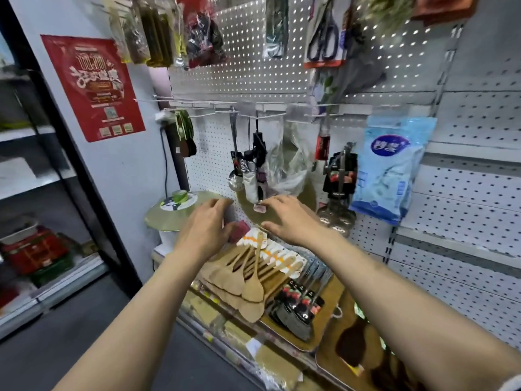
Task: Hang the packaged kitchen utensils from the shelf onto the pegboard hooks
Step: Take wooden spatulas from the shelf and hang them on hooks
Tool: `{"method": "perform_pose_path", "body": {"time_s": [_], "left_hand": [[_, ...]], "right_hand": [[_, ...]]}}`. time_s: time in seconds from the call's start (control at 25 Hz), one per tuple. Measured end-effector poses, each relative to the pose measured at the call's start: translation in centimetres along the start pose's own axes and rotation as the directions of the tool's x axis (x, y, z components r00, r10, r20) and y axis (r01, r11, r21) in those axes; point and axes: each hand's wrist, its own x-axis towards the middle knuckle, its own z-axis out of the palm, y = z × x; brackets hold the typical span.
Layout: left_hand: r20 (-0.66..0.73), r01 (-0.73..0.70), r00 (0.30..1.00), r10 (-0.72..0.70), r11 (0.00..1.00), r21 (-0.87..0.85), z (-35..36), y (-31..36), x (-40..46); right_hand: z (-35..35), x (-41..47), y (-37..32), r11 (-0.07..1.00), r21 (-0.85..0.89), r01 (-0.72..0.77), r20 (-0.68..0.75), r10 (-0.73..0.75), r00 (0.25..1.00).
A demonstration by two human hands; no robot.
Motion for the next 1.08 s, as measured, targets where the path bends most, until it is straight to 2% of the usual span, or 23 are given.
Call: {"method": "perform_pose_path", "body": {"time_s": [0.24,0.4,0.56,0.72,0.84,1.0,1.08], "left_hand": [[0.107,-0.036,0.993,0.047,0.994,-0.103,7.0,-10.0,10.1],[0.235,-0.086,0.964,0.125,0.982,-0.168,13.7,-15.7,16.0],[0.425,-0.079,0.889,0.170,0.971,-0.224,21.7,-20.4,20.3],[0.589,-0.060,0.785,0.190,0.971,-0.233,29.5,-22.6,22.2],[0.651,-0.035,0.737,0.183,0.972,-0.234,35.6,-24.3,23.1],[0.717,0.089,0.687,0.118,0.965,-0.245,41.3,-25.6,23.3],[0.734,0.114,0.669,0.118,0.960,-0.257,43.3,-25.9,23.0]], "right_hand": [[6.4,11.1,1.5,0.988,-0.009,-0.155,0.056,0.156,0.986],[12.7,16.2,3.7,0.935,-0.011,-0.355,0.107,0.355,0.929],[19.9,18.7,5.9,0.826,0.015,-0.563,0.224,0.546,0.807],[28.1,19.7,8.5,0.674,0.062,-0.736,0.348,0.677,0.649],[34.3,20.8,10.2,0.545,0.123,-0.829,0.456,0.711,0.535],[40.4,22.5,12.6,0.355,0.167,-0.920,0.543,0.746,0.386],[42.5,23.2,13.6,0.303,0.154,-0.941,0.596,0.731,0.333]]}}
